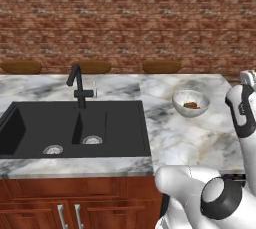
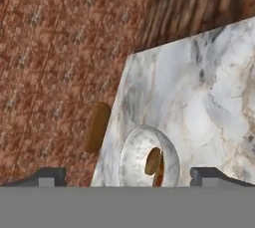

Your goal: Pick up the heated bread from the toaster oven and place it in the bowl. Then move the bread bowl to the dining counter.

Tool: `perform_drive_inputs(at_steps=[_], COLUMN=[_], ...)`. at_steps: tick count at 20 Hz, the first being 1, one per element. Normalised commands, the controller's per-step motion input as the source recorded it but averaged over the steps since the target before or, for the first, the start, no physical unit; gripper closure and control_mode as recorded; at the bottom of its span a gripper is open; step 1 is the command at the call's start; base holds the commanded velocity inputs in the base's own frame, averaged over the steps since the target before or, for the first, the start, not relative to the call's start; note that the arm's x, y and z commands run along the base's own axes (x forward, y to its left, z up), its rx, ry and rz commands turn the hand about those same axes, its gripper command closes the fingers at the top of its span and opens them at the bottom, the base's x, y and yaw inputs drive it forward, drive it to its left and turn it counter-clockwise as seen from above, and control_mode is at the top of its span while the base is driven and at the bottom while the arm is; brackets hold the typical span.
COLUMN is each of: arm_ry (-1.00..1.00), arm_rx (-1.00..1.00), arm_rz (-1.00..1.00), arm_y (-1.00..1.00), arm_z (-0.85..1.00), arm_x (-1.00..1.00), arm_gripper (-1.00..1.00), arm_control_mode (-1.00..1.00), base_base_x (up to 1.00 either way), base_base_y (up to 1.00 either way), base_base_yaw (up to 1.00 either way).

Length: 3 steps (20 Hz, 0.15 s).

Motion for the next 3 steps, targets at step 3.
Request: perform_drive_inputs(at_steps=[3], arm_ry=[-0.65], arm_rx=[-0.18], arm_rz=[0.05], arm_y=[0.0], arm_z=[-0.01], arm_x=[-1.0], arm_gripper=[-1.0], arm_control_mode=[-1.0], base_base_x=[0.0], base_base_y=[0.0], base_base_yaw=[0.0])
